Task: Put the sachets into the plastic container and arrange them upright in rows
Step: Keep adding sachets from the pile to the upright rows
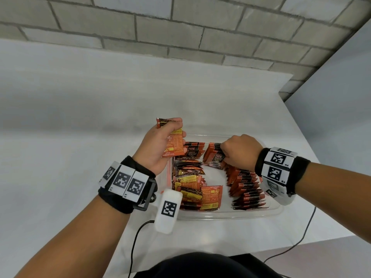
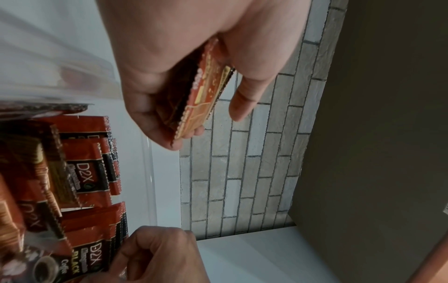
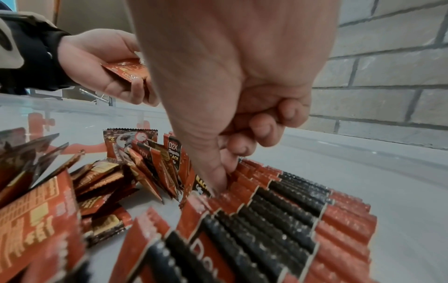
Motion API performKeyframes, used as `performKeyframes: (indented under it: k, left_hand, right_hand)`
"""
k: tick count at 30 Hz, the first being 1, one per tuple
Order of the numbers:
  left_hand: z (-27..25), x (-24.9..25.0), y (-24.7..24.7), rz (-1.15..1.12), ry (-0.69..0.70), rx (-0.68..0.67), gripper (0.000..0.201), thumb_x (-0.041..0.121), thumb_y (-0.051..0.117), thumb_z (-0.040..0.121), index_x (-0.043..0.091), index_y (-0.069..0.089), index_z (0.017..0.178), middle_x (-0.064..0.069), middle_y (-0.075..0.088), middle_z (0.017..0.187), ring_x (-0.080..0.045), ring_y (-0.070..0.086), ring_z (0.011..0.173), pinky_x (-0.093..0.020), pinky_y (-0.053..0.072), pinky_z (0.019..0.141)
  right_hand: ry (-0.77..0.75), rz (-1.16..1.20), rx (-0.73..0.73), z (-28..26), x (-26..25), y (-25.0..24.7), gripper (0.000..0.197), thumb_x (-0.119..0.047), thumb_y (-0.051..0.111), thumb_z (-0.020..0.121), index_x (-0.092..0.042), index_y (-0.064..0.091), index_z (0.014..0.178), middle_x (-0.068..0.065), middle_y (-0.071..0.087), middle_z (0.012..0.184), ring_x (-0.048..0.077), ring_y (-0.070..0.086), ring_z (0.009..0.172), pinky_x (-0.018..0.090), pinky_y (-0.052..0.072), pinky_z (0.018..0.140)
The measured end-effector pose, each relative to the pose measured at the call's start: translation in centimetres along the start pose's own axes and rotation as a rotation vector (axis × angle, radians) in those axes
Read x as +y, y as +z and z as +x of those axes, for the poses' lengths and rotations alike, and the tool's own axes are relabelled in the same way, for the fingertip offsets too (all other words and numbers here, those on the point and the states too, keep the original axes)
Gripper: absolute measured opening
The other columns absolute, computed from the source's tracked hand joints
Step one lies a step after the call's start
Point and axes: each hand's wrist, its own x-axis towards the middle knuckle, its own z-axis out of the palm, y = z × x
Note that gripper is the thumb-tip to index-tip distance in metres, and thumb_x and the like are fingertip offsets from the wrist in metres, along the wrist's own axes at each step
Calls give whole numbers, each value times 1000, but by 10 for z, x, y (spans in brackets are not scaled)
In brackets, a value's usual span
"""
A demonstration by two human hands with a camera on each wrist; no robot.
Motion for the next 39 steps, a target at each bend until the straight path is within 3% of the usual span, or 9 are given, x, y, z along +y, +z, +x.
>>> performKeyframes:
  k: [9,14,19,23,27,31,33,36,39]
  left_hand:
    - [3,-1,0,1,-3,-4,19,16,58,91,12,62,109,-7,62,76,-18,60,63,-33,52,62]
    - [3,-3,1,-33,-8,-18,19,14,55,92,10,60,110,-9,60,78,-19,59,65,-33,54,60]
    - [2,-6,3,-74,-72,-32,22,10,43,95,3,53,113,-15,59,84,-24,64,67,-37,59,60]
    - [0,-10,9,78,-53,-92,23,9,51,94,3,58,116,-11,70,89,-22,70,78,-32,59,68]
    - [-4,-12,23,186,-63,-203,16,7,58,89,9,64,103,-6,74,88,-18,71,80,-29,58,68]
    - [-9,-16,38,232,-42,-248,36,12,65,82,2,61,116,-15,70,103,-25,69,90,-37,57,76]
    - [-11,-17,42,223,-47,-252,44,22,67,76,3,61,116,-16,69,105,-28,68,94,-42,56,80]
    - [-11,-18,43,203,-88,-231,38,40,62,78,14,65,105,-13,71,101,-29,68,93,-44,55,78]
    - [-10,-18,42,126,-131,-174,39,49,56,85,14,62,101,-13,64,87,-25,62,79,-45,56,76]
  right_hand:
    - [-28,58,43,-1,6,0,23,-34,58,90,-18,42,82,3,59,88,21,50,72,30,36,65]
    - [-5,125,87,-2,11,3,24,-36,61,88,-20,45,80,-3,53,77,18,50,66,26,32,53]
    - [153,451,222,-14,40,-10,19,-38,63,88,-20,56,84,-3,58,62,13,55,57,26,39,55]
    - [223,797,325,-35,50,-25,13,-35,65,86,-22,63,87,-1,63,76,7,54,64,21,37,58]
    - [104,1116,282,-54,25,-38,24,-39,63,87,-29,63,108,-8,64,87,7,60,69,20,42,64]
    - [-4,1337,255,-58,3,-37,36,-24,69,84,-24,58,119,-5,66,86,13,63,68,27,52,66]
    - [1,1376,271,-57,2,-33,35,-16,70,84,-22,59,116,-3,64,80,14,62,65,28,51,63]
    - [37,1455,349,-57,4,-30,21,-10,71,83,-21,63,98,-1,62,79,17,61,64,37,51,66]
    - [57,1413,597,-58,5,-28,16,-8,71,82,-19,59,81,-5,62,77,12,57,64,22,47,62]
